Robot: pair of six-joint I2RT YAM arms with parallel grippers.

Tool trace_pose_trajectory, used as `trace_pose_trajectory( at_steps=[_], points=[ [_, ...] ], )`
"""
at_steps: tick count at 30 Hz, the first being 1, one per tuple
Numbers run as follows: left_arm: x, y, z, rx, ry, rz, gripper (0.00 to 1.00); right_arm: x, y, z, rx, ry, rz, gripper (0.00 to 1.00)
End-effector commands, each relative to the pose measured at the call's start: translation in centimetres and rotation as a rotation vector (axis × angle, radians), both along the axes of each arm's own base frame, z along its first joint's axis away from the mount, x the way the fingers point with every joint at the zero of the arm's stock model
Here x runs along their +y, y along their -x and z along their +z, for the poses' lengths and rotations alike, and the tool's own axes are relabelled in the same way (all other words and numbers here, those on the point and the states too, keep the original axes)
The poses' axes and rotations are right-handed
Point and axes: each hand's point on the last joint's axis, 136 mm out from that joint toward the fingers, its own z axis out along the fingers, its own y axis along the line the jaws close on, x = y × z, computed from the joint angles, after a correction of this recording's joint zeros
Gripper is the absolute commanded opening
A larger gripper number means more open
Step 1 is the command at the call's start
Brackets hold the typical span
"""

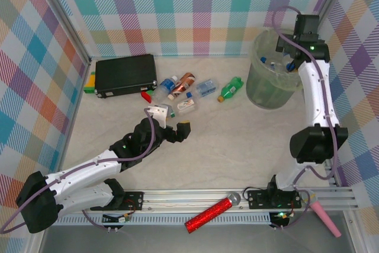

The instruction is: Put the plastic bottles in the bin

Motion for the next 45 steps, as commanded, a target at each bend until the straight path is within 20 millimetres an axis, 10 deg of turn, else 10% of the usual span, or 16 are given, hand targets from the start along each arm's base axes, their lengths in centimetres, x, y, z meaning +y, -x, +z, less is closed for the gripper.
trace_pose_trajectory(
  at_steps=[1,12,21,34,45],
  points=[
    [0.2,-0.4,0.0,-0.012,-0.007,0.016,1.00,2.9,1.8,1.2,-0.065,-0.082,0.048,0.99],
    [0.5,-1.8,-2.3,0.013,-0.098,0.075,0.99,13.7,9.7,-2.1,-0.101,-0.271,0.322,0.99],
    [0.6,-4.2,-5.7,0.061,-0.261,0.140,0.99,20.5,14.2,-9.6,0.004,-0.452,0.536,0.99],
    [2.9,-11.8,-10.7,0.261,-0.415,0.247,1.00,24.0,15.0,-14.1,-0.051,-0.651,0.668,0.99],
    [0.8,-14.4,-12.8,0.387,-0.354,0.113,1.00,23.5,15.5,-17.6,-0.047,-0.739,0.591,0.99]
  ],
)
